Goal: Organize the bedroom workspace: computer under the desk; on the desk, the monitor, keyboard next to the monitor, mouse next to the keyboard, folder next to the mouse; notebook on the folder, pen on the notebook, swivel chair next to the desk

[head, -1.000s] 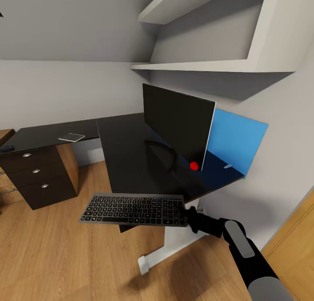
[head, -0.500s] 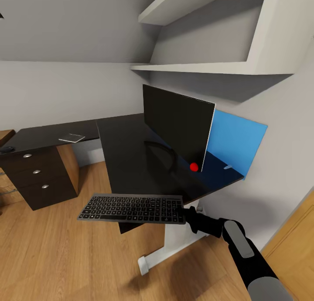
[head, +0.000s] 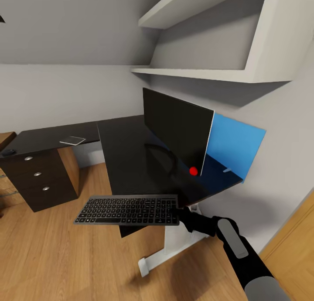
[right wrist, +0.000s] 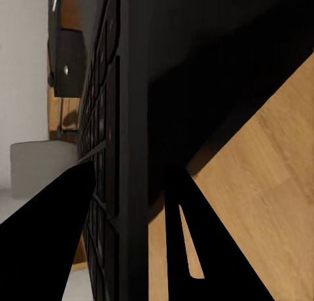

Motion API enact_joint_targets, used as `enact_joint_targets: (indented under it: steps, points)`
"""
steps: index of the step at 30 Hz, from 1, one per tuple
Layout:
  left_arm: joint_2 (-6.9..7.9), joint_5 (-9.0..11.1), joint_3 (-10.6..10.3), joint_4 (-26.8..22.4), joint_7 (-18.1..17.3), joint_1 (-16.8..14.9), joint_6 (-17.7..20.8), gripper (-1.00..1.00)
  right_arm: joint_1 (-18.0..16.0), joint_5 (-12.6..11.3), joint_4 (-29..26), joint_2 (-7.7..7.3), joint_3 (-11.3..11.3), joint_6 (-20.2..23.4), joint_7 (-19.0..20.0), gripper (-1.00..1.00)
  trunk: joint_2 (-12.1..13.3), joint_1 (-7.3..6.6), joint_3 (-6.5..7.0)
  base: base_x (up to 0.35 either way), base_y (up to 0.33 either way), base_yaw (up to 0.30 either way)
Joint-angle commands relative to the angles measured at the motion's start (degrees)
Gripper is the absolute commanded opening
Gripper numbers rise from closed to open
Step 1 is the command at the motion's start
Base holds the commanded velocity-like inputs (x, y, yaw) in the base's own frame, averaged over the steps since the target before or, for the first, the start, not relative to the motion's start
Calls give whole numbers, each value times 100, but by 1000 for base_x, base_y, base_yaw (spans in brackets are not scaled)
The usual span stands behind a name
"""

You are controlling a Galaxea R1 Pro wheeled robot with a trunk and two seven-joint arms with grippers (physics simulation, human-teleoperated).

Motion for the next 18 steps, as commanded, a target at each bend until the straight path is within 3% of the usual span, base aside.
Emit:
enact_joint_targets:
  steps: [1,4,8,11,13,15,18]
  points:
    - [1,25,-49,-9,43,-4,-13,100,-3,54,-4,-1,10,7,50,-100,39,-23,13,0,0,0]
    - [1,25,-49,-9,43,-3,-13,100,-2,50,-19,14,155,2,51,-100,159,-89,67,0,0,0]
    - [4,25,-49,-9,43,-4,-13,100,-2,46,-101,183,441,-208,167,-100,320,-177,139,0,0,0]
    - [1,25,-49,-9,43,-5,-13,100,123,49,-140,264,573,-831,510,-100,440,-243,193,0,0,0]
    - [1,25,-49,-9,43,-4,-8,100,242,56,-252,275,821,-1349,685,-100,520,-287,229,0,0,0]
    - [1,25,-49,-9,43,-4,-6,100,303,62,-419,269,1256,-1955,762,-100,560,-309,247,0,0,0]
    - [1,22,-49,-9,43,-4,-10,100,358,256,-544,255,2168,-2952,778,-100,560,-309,247,0,0,0]
